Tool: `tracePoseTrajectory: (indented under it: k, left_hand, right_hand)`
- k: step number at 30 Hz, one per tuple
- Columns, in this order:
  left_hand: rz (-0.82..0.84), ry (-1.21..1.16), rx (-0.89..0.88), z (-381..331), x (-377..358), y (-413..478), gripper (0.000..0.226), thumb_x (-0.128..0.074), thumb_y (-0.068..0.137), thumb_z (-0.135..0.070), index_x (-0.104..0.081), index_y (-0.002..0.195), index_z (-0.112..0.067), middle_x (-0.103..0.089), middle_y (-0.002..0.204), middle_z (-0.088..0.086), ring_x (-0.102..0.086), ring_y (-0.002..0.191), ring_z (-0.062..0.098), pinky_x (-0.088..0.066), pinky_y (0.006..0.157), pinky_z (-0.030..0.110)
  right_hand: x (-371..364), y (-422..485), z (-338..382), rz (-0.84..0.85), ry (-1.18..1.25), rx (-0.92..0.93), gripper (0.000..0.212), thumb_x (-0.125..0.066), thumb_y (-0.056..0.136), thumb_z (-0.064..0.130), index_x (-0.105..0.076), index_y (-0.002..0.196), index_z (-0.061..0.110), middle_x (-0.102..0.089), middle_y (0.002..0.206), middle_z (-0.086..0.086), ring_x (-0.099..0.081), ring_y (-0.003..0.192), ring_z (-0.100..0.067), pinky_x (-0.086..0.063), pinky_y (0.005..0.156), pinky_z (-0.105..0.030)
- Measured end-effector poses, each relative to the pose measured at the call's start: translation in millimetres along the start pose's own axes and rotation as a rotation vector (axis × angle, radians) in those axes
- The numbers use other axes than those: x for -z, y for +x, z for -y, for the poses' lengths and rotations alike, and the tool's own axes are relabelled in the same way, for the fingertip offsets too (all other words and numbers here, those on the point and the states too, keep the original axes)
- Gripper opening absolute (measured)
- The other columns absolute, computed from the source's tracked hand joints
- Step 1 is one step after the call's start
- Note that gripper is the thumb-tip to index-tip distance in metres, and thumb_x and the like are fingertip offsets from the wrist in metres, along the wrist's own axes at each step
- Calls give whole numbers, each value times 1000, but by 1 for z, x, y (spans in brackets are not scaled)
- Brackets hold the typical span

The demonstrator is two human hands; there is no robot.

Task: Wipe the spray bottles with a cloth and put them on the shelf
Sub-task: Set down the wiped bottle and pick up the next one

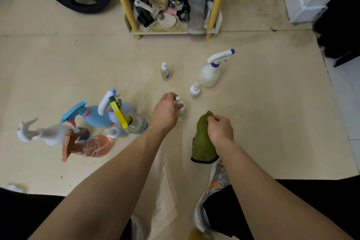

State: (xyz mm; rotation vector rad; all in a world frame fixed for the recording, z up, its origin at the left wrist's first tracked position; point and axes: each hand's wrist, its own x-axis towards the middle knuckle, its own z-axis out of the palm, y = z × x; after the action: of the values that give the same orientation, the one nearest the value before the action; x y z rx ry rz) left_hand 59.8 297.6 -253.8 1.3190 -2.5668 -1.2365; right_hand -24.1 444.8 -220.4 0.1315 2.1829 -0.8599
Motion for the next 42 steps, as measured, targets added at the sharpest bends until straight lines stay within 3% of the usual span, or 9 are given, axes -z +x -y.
tracePoseTrajectory:
  k: [5, 10, 14, 19, 27, 32, 37, 39, 42]
  left_hand:
    - [25, -54, 51, -24, 53, -24, 17, -48, 103, -25, -51, 115, -13, -62, 110, 10, -56, 90, 25, -41, 72, 32]
    - [-48, -106, -33, -59, 126, -56, 17, -48, 104, -26, -48, 113, -12, -64, 105, 12, -59, 86, 26, -43, 70, 34]
    - [-132, -228, -147, -83, 189, -76, 14, -56, 100, -25, -50, 109, -16, -65, 115, 10, -62, 105, 28, -53, 89, 45]
    - [-94, -488, -157, -109, 254, -105, 22, -55, 102, -25, -50, 111, -5, -65, 109, 14, -67, 90, 23, -61, 79, 45]
    - [50, -792, -128, -113, 283, -130, 25, -50, 105, -27, -58, 94, -6, -70, 89, 8, -73, 81, 24, -61, 69, 34]
    - [89, -965, -79, -117, 295, -119, 21, -50, 104, -27, -59, 99, -9, -68, 95, 9, -72, 82, 29, -62, 72, 39]
    - [95, -1011, -58, -119, 295, -106, 21, -49, 104, -25, -62, 99, -9, -70, 99, 11, -73, 84, 32, -63, 73, 41]
    - [54, -989, -52, -122, 290, -101, 21, -50, 104, -23, -63, 94, -10, -71, 89, 8, -72, 76, 29, -64, 72, 41]
    - [-29, -977, 0, -127, 281, -97, 22, -53, 104, -24, -63, 91, -9, -70, 78, 5, -69, 64, 25, -63, 65, 38]
  right_hand:
    - [15, -46, 52, 2, 43, 168, 35, -47, 99, 22, -47, 65, 15, -49, 63, 0, -46, 64, -20, -35, 57, -29]
    - [45, -105, 114, 57, 1, 367, 33, -49, 98, 24, -51, 67, 13, -52, 67, -2, -50, 68, -23, -38, 64, -32]
    - [69, -152, 161, 64, -21, 542, 30, -53, 98, 28, -70, 85, 7, -70, 82, -11, -66, 82, -30, -50, 75, -34]
    - [89, -201, 198, 133, 58, 658, 27, -58, 98, 23, -73, 100, 1, -72, 104, -22, -71, 93, -32, -55, 93, -47]
    - [80, -213, 188, 371, 340, 753, 49, -58, 101, 11, -80, 67, 37, -78, 83, 12, -73, 79, -3, -57, 71, -20]
    - [77, -201, 199, 398, 333, 917, 25, -55, 103, 10, -76, 102, 24, -79, 96, 2, -74, 92, -13, -57, 79, -24]
    - [67, -191, 204, 375, 271, 1054, 23, -62, 100, 13, -74, 111, 30, -77, 106, 8, -71, 103, -11, -55, 87, -26]
    - [59, -186, 204, 277, 89, 1158, 27, -64, 97, 27, -72, 122, 30, -72, 112, 11, -65, 112, -11, -50, 95, -30]
    - [45, -183, 201, -31, -368, 1327, 45, -53, 96, 41, -64, 137, 25, -60, 110, 4, -61, 101, -18, -51, 81, -35]
